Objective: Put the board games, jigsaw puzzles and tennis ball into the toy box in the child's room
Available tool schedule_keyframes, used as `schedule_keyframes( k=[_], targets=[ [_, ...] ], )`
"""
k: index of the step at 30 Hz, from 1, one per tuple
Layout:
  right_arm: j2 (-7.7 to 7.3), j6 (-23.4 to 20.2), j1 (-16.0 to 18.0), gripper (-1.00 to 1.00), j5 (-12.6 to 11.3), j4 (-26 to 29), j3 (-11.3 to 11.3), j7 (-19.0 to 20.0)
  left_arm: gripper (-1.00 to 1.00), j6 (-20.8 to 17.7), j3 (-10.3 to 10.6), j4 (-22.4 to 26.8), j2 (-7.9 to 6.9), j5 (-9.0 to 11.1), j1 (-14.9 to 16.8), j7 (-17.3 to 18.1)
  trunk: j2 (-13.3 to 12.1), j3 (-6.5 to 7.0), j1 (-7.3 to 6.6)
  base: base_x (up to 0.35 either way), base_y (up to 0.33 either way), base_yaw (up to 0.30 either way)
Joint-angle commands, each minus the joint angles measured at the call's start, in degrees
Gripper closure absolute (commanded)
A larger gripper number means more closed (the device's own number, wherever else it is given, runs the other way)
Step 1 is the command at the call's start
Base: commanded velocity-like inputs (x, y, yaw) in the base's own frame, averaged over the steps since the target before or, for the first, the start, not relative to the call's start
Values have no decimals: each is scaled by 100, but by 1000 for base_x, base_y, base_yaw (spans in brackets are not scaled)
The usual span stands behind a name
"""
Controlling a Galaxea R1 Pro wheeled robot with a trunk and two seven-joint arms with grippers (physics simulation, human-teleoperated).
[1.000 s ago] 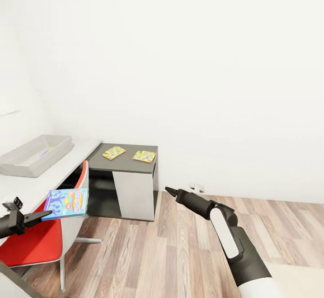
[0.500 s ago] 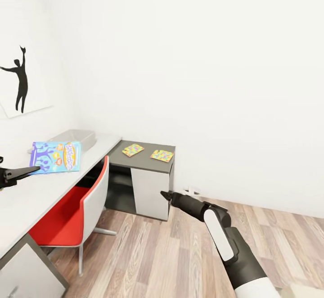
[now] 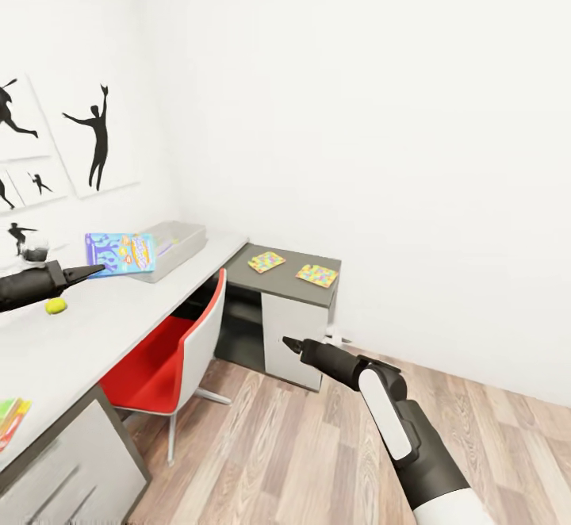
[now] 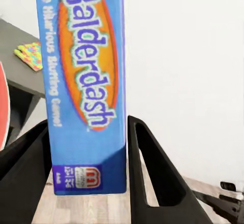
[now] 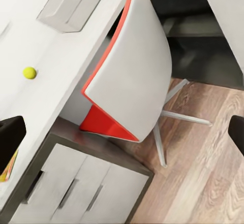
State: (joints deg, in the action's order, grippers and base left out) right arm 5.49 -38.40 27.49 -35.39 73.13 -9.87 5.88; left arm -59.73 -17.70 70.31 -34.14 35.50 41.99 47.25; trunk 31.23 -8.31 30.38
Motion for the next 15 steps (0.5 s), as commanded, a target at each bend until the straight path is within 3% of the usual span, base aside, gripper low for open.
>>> schedule_keyframes(
  k=[1, 2, 3, 4, 5, 6, 8, 11, 15],
  targets=[
    [3, -25, 4, -100, 10, 1, 6, 18, 100, -27, 96, -23, 244, 95, 145, -525, 11, -11, 2, 0, 0, 281],
    [3, -22, 3, -100, 12, 1, 5, 18, 100, -27, 203, -71, 519, 144, 338, -1061, 11, -12, 2, 0, 0, 281],
    [2, -22, 5, -100, 14, 3, 6, 20, 100, -27, 263, -135, 699, 159, 492, -1352, 11, -14, 2, 0, 0, 281],
    [-2, -20, 5, -100, 17, 5, 10, 23, 100, -27, 367, -308, 1015, 181, 790, -1836, 11, -15, 2, 0, 0, 281],
    [-4, -20, 7, -100, 19, 6, 12, 24, 100, -27, 414, -430, 1156, 189, 947, -2039, 11, -17, 2, 0, 0, 281],
    [-9, -21, 5, -100, 20, 7, 17, 27, 100, -27, 496, -720, 1385, 197, 1255, -2355, 11, -18, 2, 0, 0, 281],
    [-20, -24, 7, -100, 11, 9, 27, 43, 100, -27, 596, -1208, 1601, 195, 1690, -2639, 11, -22, 2, 0, 0, 281],
    [-39, -23, 6, -100, 0, 17, 42, 66, 100, -27, 742, -1872, 1785, 186, 2273, -2853, 11, -28, 2, 0, 0, 281],
    [-54, -19, 7, -100, -15, 55, 47, 81, 100, -27, 827, -2034, 1843, 193, 2549, -2905, 11, -36, 2, 0, 0, 281]
  ],
)
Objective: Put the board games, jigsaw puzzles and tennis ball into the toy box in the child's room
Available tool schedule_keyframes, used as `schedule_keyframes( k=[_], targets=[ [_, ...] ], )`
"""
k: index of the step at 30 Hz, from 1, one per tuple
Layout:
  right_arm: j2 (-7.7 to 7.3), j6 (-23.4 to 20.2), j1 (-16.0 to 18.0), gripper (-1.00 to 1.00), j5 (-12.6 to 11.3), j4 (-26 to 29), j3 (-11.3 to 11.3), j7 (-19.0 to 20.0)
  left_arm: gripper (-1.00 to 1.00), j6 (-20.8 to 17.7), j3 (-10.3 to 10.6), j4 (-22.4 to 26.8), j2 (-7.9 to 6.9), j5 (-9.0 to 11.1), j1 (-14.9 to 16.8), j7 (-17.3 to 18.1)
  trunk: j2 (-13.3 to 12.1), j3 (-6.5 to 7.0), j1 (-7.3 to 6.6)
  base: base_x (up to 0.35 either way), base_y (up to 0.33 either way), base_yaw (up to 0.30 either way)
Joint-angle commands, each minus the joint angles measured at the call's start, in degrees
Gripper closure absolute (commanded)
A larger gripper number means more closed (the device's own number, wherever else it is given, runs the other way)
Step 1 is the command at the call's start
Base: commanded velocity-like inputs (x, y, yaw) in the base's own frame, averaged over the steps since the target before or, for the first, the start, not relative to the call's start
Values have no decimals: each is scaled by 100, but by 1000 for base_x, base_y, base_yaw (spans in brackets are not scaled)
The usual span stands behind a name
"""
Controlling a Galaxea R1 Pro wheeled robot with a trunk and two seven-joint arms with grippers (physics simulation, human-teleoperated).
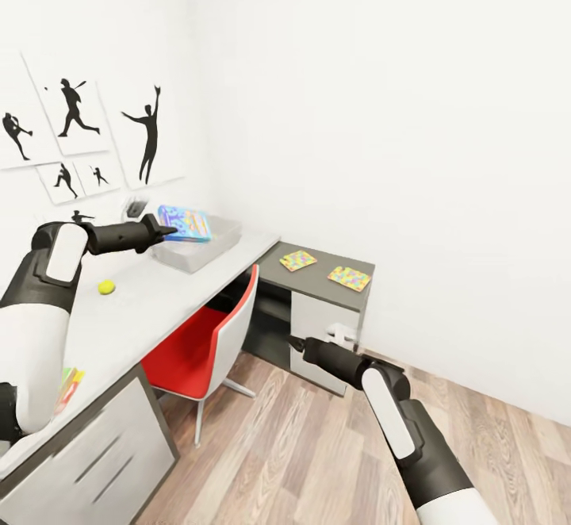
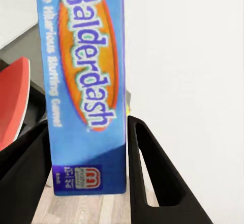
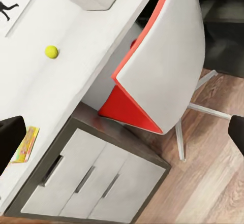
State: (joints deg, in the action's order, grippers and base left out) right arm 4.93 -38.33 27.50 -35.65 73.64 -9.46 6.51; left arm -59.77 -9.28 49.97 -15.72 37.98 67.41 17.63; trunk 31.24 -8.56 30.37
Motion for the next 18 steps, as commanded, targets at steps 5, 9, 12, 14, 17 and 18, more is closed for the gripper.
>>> schedule_keyframes(
  k=[5, 9, 12, 14, 17, 18],
  targets=[
    [-13, -30, 1, -100, -4, 44, 8, 19, 100, -23, -2, 42, -26, -49, 95, 55, 10, -22, 2, 4, 0, 255],
    [-32, -51, 2, -100, -9, 123, 6, 21, 100, -23, 9, 82, -38, -50, 103, 56, 10, -26, 2, 108, -2, 90],
    [-58, -245, -25, -100, -29, 714, 0, 25, 100, -23, 26, 179, -30, -47, 92, 57, 10, -26, 2, 141, -35, 16],
    [-61, -489, -76, -100, -45, 995, 11, 33, 100, -23, 27, 301, -29, -46, 79, 58, 10, -26, 2, 52, -16, 4],
    [-65, -1174, -138, -100, -221, 1424, 224, 154, 100, -23, 37, 510, -28, -45, 39, 57, 10, -26, 2, 18, -5, 1],
    [-66, -1283, -142, -100, -281, 1470, 296, 202, 100, -23, 37, 528, -26, -45, 28, 56, 10, -26, 2, 9, -3, 1]
  ],
)
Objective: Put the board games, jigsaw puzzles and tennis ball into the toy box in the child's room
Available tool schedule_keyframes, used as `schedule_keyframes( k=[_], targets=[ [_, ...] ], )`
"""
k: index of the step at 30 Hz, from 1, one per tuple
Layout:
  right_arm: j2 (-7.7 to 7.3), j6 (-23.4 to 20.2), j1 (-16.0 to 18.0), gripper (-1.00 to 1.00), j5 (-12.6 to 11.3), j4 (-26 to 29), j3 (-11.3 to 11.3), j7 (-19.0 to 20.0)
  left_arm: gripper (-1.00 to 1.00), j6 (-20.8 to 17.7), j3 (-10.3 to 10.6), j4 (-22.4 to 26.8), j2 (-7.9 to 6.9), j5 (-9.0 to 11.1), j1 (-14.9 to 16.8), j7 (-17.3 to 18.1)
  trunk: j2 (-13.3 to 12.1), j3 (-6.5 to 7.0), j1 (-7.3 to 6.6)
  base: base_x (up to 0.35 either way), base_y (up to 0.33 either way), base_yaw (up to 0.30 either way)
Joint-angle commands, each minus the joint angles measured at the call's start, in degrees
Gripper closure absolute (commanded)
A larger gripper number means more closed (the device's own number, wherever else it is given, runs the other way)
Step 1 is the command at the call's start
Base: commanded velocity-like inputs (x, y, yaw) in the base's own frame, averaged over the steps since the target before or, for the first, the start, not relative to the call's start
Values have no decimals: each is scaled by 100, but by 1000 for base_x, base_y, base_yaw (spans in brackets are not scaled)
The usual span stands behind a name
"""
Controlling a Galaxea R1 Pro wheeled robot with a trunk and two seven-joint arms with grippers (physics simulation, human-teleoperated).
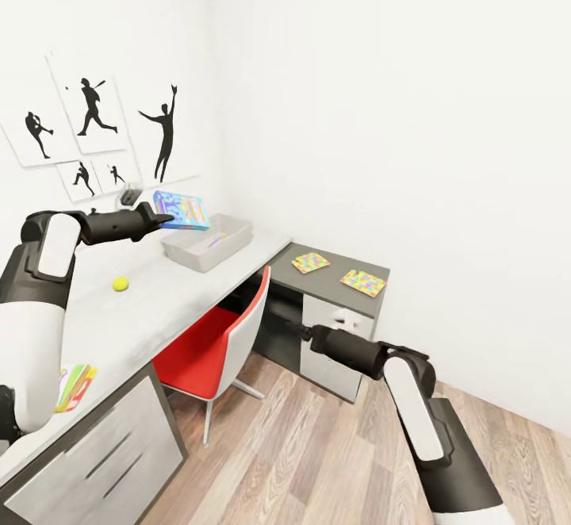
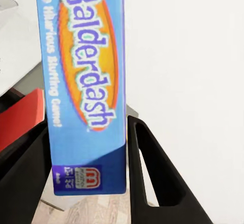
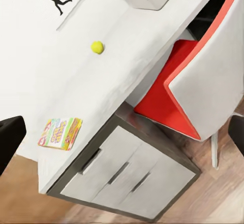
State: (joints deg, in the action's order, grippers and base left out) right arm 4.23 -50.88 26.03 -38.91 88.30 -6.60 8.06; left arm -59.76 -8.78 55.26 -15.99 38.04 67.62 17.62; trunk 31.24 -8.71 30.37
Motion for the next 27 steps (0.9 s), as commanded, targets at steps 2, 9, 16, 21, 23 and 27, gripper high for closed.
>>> schedule_keyframes(
  k=[2, 9, 16, 21, 23, 27],
  targets=[
    [-1, -459, -8, -100, -240, 123, 373, 343, 100, -24, -11, 43, 10, -51, -20, 58, 10, -11, 3, 4, -1, 0],
    [-124, -896, -24, -100, -487, 148, 1329, 1130, 100, -24, -5, 78, 23, -51, -39, 60, 10, -11, 3, 53, 2, 0],
    [-319, -899, -28, -100, -504, 136, 1480, 1247, 100, -24, -11, 81, 26, -53, -47, 59, 10, -11, 3, 196, 18, 0],
    [-332, -902, -28, -100, -504, 138, 1494, 1257, 100, -24, -9, 81, 23, -51, -47, 58, 10, -11, 3, 42, 2, 0],
    [-338, -904, -28, -100, -504, 141, 1503, 1257, 100, -24, -9, 81, 24, -54, -47, 58, 10, -11, 3, 81, 0, 0],
    [-343, -888, -28, -100, -494, 137, 1524, 1223, 100, -24, -4, 81, 30, -58, -47, 57, 10, -11, 3, 221, -54, 0]
  ],
)
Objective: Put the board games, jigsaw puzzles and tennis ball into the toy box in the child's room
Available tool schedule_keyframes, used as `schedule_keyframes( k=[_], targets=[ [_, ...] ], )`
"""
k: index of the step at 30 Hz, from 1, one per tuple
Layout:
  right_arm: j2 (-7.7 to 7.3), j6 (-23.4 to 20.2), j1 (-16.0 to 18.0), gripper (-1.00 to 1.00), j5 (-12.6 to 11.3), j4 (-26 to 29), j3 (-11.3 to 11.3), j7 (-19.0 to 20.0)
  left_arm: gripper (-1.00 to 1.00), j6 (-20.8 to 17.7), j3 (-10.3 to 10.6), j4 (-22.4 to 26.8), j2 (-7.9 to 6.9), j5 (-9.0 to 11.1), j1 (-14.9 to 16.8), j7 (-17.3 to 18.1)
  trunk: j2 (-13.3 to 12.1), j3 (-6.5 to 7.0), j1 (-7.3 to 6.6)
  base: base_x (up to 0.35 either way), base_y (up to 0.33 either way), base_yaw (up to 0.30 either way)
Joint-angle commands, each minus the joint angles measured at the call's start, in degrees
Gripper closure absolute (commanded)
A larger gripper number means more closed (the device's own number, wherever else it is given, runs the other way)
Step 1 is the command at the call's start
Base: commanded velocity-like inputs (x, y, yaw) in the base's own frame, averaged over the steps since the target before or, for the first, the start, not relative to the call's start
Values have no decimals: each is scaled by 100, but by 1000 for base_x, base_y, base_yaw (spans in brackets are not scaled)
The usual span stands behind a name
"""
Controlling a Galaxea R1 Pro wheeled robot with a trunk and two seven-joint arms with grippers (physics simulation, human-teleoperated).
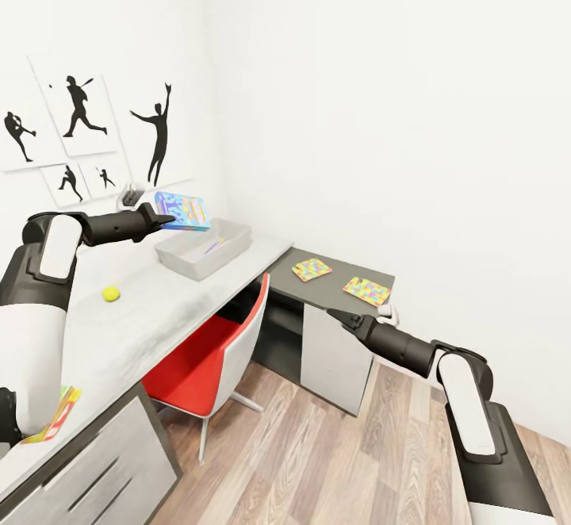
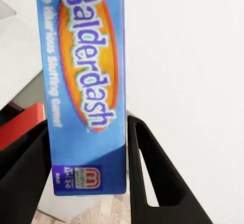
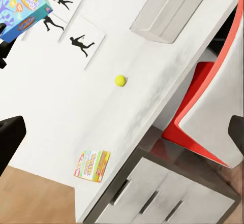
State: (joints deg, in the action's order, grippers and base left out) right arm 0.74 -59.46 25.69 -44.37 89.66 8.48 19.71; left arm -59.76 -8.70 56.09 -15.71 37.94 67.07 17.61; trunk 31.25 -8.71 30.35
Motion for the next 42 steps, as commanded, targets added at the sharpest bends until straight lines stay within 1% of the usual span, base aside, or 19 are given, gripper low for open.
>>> schedule_keyframes(
  k=[1, 4, 5, 6, 7, 8, 9, 11, 12, 14, 19, 25, 30, 37, 42],
  targets=[
    [6, -27, 6, -100, 53, 2, 18, 57, 100, -24, -11, -1, 4, -49, 7, 58, 9, -11, 5, 277, -111, 0],
    [6, -30, 6, -100, 52, 6, 20, 55, 100, -24, -9, -1, 6, -50, 7, 58, 9, -11, 5, 296, -67, 0],
    [-27, 4, 40, -100, 86, -28, 30, 88, 100, -24, 14, -19, -28, -45, -26, 93, 9, -11, 5, 0, 0, 0],
    [-49, 38, 72, -100, 130, -60, 59, 120, 100, -24, -16, 15, 8, -34, -60, 128, 9, -11, 5, 0, 0, 0],
    [-49, 70, 104, -100, 165, -92, 59, 152, 100, -24, -16, 44, 39, -104, -93, 160, 9, -11, 5, 0, 0, 0],
    [-49, 102, 116, -100, 194, -124, 59, 184, 100, -24, -16, 78, 72, -34, -117, 195, 9, -11, 5, 0, 0, 0],
    [-16, 134, 117, -100, 217, -156, 71, 216, 100, -24, -25, 109, 105, -30, -84, 229, 9, -11, 5, 0, 0, 0],
    [48, 199, 128, -100, 153, -154, 96, 150, 100, -24, -50, 175, 170, -6, -19, 174, 9, -11, 5, 0, 0, 0],
    [78, 230, 143, -100, 117, -122, 110, 118, 100, -24, -57, 207, 203, -24, 14, 144, 9, -11, 5, 0, 0, 0],
    [70, 259, 165, -100, 46, -57, 128, 54, 100, -24, -65, 271, 268, -24, 78, 84, 9, -11, 5, 0, 0, 0],
    [66, 288, 179, -100, -126, 103, 142, -46, 100, -24, -74, 313, 285, -24, 240, 29, 9, -11, 5, 67, -1, 0],
    [67, 294, 182, -100, -137, 226, 140, -47, 100, -24, -71, 323, 285, -23, 417, 63, 9, -11, 5, 54, -23, 0],
    [62, 276, 187, -100, -133, 227, 136, -53, 100, -24, -68, 337, 282, -24, 420, 156, 9, -11, 5, 51, -31, 0],
    [58, 276, 191, -100, -82, 225, 136, -59, 100, -24, -64, 340, 279, -24, 419, 171, 9, -9, 5, 152, -122, 7],
    [53, 277, 191, -100, -67, 216, 126, -63, 100, -24, -58, 341, 279, -24, 417, 172, 9, 14, 5, 97, -41, 152]
  ],
)
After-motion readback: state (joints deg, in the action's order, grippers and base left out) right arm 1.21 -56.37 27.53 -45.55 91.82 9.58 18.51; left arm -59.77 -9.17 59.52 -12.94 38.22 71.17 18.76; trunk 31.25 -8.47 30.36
